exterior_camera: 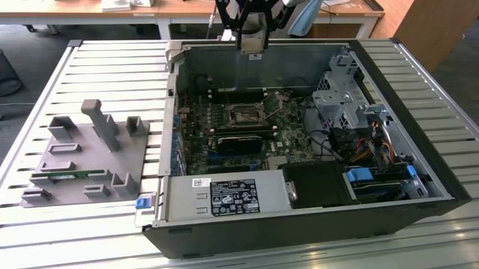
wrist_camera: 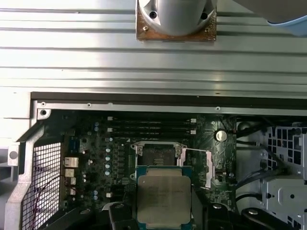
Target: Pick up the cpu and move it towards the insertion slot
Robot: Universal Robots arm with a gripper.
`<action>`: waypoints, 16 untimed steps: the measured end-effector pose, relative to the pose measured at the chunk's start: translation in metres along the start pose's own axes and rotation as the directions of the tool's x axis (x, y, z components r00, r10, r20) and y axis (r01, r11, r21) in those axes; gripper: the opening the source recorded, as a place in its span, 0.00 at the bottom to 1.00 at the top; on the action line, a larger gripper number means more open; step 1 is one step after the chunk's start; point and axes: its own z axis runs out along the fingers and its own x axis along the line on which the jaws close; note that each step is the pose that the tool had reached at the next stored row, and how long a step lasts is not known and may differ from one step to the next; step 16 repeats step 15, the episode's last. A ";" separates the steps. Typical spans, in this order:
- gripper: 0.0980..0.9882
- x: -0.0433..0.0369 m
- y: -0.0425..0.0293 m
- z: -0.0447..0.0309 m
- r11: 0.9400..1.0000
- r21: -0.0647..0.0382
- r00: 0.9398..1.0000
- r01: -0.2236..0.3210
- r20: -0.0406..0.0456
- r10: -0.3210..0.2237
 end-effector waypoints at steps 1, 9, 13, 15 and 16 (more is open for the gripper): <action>0.49 -0.0009 0.0000 0.0001 1.000 0.000 1.000 -0.001 0.000 0.001; 0.49 -0.0072 0.0001 0.0005 1.000 0.000 1.000 -0.006 0.003 0.006; 0.49 -0.0073 0.0002 0.0005 1.000 0.000 1.000 -0.006 0.003 0.006; 0.49 -0.0073 0.0002 0.0005 1.000 0.000 1.000 -0.006 0.003 0.006; 0.49 -0.0073 0.0002 0.0005 1.000 0.000 1.000 -0.006 0.003 0.006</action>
